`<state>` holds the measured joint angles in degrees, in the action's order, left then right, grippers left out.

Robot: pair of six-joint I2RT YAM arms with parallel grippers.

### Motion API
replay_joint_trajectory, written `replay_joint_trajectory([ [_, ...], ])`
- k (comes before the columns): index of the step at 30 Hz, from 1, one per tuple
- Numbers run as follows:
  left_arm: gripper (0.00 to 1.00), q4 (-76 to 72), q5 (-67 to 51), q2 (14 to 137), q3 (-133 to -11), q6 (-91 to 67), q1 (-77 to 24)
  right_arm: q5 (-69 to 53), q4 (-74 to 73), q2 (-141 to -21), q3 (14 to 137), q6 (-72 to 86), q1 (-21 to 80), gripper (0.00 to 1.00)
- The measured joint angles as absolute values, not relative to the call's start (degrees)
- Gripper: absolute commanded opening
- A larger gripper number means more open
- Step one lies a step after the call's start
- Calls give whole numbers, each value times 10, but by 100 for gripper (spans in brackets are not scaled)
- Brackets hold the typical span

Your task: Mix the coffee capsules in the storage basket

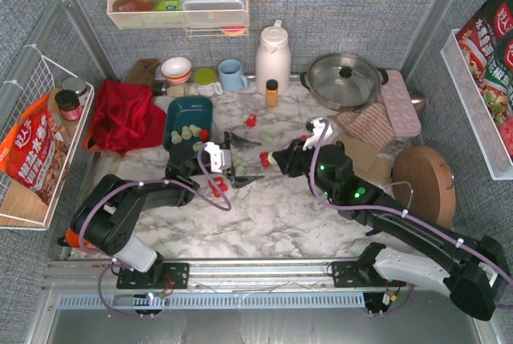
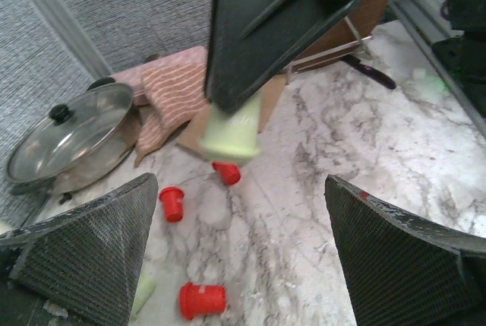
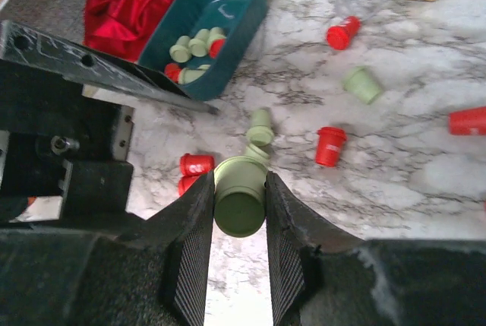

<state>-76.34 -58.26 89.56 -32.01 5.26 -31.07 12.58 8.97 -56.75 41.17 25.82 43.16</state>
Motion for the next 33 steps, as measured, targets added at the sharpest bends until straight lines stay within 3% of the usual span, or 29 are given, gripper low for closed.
replay_joint_trajectory([
  [8, 98, -751, -552, 888, -314, 61, -351, 77, 154, -612, 403, 290, 436, 24],
  [12, 82, -748, -520, 871, -307, 77, -357, 62, 166, -628, 404, 302, 443, 24],
  [22, 79, -707, -495, 866, -309, 117, -359, 51, 178, -627, 406, 313, 452, 24],
  [33, 54, -653, -494, 866, -315, 154, -366, 51, 182, -620, 401, 314, 453, 24],
])
